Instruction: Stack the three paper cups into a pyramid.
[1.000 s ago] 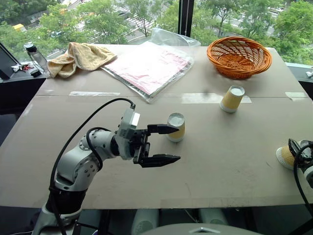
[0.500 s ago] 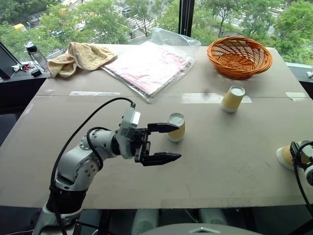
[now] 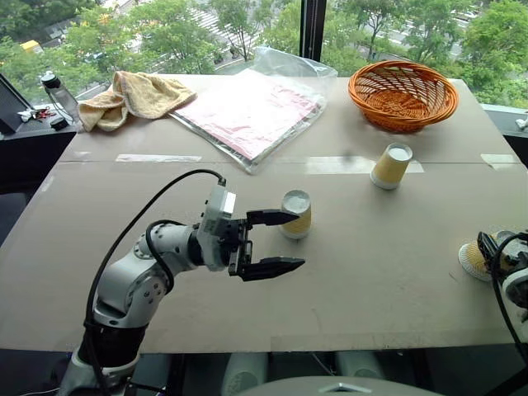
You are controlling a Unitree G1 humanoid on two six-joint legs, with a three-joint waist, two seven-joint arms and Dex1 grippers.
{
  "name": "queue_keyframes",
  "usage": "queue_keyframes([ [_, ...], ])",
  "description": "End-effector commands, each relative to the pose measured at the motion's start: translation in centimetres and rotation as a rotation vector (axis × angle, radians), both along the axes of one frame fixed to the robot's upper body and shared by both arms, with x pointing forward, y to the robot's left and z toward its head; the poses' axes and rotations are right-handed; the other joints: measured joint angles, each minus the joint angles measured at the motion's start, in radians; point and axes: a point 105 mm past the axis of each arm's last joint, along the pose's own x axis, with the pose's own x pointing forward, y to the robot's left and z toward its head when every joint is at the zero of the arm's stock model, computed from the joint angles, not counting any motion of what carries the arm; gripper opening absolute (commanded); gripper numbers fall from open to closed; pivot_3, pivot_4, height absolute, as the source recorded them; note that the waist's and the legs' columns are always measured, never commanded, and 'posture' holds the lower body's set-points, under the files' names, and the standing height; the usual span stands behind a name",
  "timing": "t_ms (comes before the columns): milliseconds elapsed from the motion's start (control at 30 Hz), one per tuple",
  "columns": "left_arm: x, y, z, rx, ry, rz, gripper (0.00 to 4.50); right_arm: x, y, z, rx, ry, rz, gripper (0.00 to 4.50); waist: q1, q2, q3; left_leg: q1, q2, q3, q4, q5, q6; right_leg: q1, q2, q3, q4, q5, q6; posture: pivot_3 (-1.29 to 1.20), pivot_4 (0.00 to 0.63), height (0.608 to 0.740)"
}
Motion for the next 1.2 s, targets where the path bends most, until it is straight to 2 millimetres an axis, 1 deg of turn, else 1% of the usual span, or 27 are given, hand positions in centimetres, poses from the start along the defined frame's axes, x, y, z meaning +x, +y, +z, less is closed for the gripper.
queue_keyframes([
  [33,-0.1,0.1,0.7,-0.014,-0.055,0.011,4.50,0.2,0.6,1.2,-0.063,-0.041,0.035,3.64,0.002,0.000,0.000,0.000,0.000,0.000,0.000,0.000,0.000,0.000,0.000,0.000,0.000,0.000,0.000,0.00,0.150,0.740],
  [133,0.1,0.3,0.7,-0.018,-0.055,0.030,4.50,0.7,2.0,2.0,-0.088,-0.076,0.104,3.64,0.001,0.000,0.000,0.000,0.000,0.000,0.000,0.000,0.000,0.000,0.000,0.000,0.000,0.000,0.000,0.00,0.150,0.740],
  [233,0.1,0.5,0.5,-0.013,-0.054,0.038,4.50,1.1,3.2,2.1,-0.085,-0.086,0.175,3.64,-0.001,0.000,0.000,0.000,0.000,0.000,0.000,0.000,0.000,0.000,0.000,0.000,0.000,0.000,0.000,0.00,0.150,0.740],
  [300,0.0,0.5,0.5,-0.013,-0.059,0.040,4.50,1.1,3.0,1.5,-0.112,-0.050,0.164,3.64,0.000,0.000,0.000,0.000,0.000,0.000,0.000,0.000,0.000,0.000,0.000,0.000,0.000,0.000,0.000,0.00,0.150,0.740],
  [367,-0.2,0.5,0.6,-0.014,-0.063,0.042,4.50,0.9,2.3,0.9,-0.123,-0.023,0.127,3.64,0.001,0.000,0.000,0.000,0.000,0.000,0.000,0.000,0.000,0.000,0.000,0.000,0.000,0.000,0.000,0.00,0.150,0.740],
  [533,-0.2,0.4,0.6,-0.016,-0.067,0.044,4.50,0.6,1.7,0.5,-0.134,-0.007,0.099,3.64,0.002,0.000,0.000,0.000,0.000,0.000,0.000,0.000,0.000,0.000,0.000,0.000,-0.001,0.000,0.001,0.00,0.150,0.740],
  [633,0.0,0.4,0.7,-0.020,-0.068,0.047,4.50,0.5,1.3,0.5,-0.151,-0.009,0.089,2.88,0.002,0.000,0.000,0.000,0.000,0.000,-0.001,0.000,0.000,-0.001,0.000,0.000,-0.001,-0.001,0.001,0.00,0.150,0.740],
  [667,0.0,0.4,0.7,-0.021,-0.068,0.048,4.50,0.5,1.2,0.6,-0.156,-0.014,0.091,2.48,0.002,0.000,0.000,0.000,0.000,0.000,-0.001,0.000,0.000,-0.001,0.000,0.000,-0.001,-0.001,0.001,0.00,0.150,0.740],
  [700,0.0,0.4,0.7,-0.022,-0.067,0.052,4.50,0.6,1.3,0.7,-0.166,-0.018,0.099,2.17,0.002,0.000,0.000,0.000,0.000,0.000,-0.001,0.000,0.000,-0.001,0.000,0.000,-0.001,-0.001,0.001,0.00,0.150,0.740],
  [733,0.1,0.5,0.7,-0.024,-0.066,0.058,4.50,0.7,1.4,0.9,-0.175,-0.026,0.110,2.06,0.002,0.000,0.000,0.000,0.000,0.000,-0.001,0.000,0.000,-0.001,0.000,0.000,-0.001,-0.001,0.001,0.00,0.150,0.740],
  [767,0.2,0.7,0.7,-0.027,-0.066,0.073,4.50,0.8,1.7,1.3,-0.178,-0.045,0.128,2.06,0.002,0.000,0.000,0.000,0.000,0.000,-0.001,0.000,0.000,-0.001,0.000,0.000,-0.001,-0.001,0.001,0.00,0.150,0.740],
  [867,0.9,1.4,0.7,-0.042,-0.078,0.148,4.50,1.7,3.9,2.9,-0.152,-0.127,0.258,2.06,-0.001,0.000,0.000,0.000,0.000,0.000,-0.001,0.000,0.000,-0.001,0.000,0.000,-0.001,-0.001,0.001,0.00,0.150,0.740],
  [933,1.8,2.1,0.8,-0.069,-0.086,0.233,4.50,2.2,6.5,4.0,-0.118,-0.176,0.398,2.06,-0.001,0.001,0.001,0.000,0.000,0.000,-0.001,0.000,0.000,-0.001,0.000,0.000,-0.001,-0.001,0.001,0.00,0.150,0.740],
  [1033,2.7,4.0,1.0,-0.137,-0.068,0.331,4.50,3.1,11.5,5.8,-0.089,-0.229,0.651,2.06,-0.007,0.001,0.001,0.000,0.000,0.001,-0.001,0.000,0.000,-0.001,0.000,0.001,0.000,-0.001,0.001,0.00,0.150,0.740],
  [1133,3.1,6.0,0.6,-0.134,-0.045,0.393,4.50,4.2,15.2,6.7,-0.098,-0.239,0.828,2.06,-0.011,0.000,0.001,0.000,0.000,-0.001,-0.001,0.000,0.000,-0.001,0.001,0.000,0.000,0.000,0.000,0.00,0.150,0.740],
  [1200,2.9,7.2,0.4,-0.142,-0.010,0.405,4.50,4.7,17.5,6.7,-0.125,-0.221,0.940,2.06,-0.013,0.000,0.002,-0.001,0.000,0.000,-0.001,0.000,0.000,-0.001,0.000,0.000,0.000,0.000,0.000,0.00,0.150,0.740],
])
